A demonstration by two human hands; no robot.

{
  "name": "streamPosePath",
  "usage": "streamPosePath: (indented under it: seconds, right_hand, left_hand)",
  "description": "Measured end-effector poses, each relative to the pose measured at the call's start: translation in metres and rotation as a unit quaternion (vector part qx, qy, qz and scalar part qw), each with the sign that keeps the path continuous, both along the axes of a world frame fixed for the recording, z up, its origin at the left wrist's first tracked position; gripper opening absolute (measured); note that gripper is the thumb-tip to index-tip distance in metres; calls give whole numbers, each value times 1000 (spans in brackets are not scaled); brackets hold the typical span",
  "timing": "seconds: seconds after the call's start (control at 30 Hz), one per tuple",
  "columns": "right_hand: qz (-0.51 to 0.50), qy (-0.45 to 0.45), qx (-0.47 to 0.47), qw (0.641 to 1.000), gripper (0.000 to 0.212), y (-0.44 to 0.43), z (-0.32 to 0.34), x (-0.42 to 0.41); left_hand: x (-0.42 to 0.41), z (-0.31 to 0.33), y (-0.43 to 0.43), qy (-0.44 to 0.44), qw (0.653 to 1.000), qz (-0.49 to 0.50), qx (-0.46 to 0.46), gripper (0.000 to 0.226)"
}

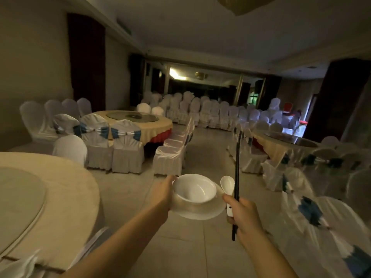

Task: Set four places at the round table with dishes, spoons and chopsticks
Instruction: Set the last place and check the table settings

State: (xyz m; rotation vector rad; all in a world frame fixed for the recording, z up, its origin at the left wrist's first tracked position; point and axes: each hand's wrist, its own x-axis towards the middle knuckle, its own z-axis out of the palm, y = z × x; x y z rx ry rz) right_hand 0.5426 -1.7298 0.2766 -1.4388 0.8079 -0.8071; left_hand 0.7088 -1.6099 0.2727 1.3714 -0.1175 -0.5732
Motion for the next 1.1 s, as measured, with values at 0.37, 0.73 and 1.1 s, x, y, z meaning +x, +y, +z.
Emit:
streamPosePath:
  seconds: [0.37,0.73,1.1]
  right_hand:
    - [99,3,5,995,15,-188,0,302]
    - [268,24,-1,963,22,-307,-40,624]
    - [424,55,-5,904,27,-350,-31,958]
  left_hand:
    - [276,-11,-159,-16,995,97,13,39]
    - [530,-36,-239,-19,969,243,33,31]
    - [795,-18,-264,7,921,380,87,24]
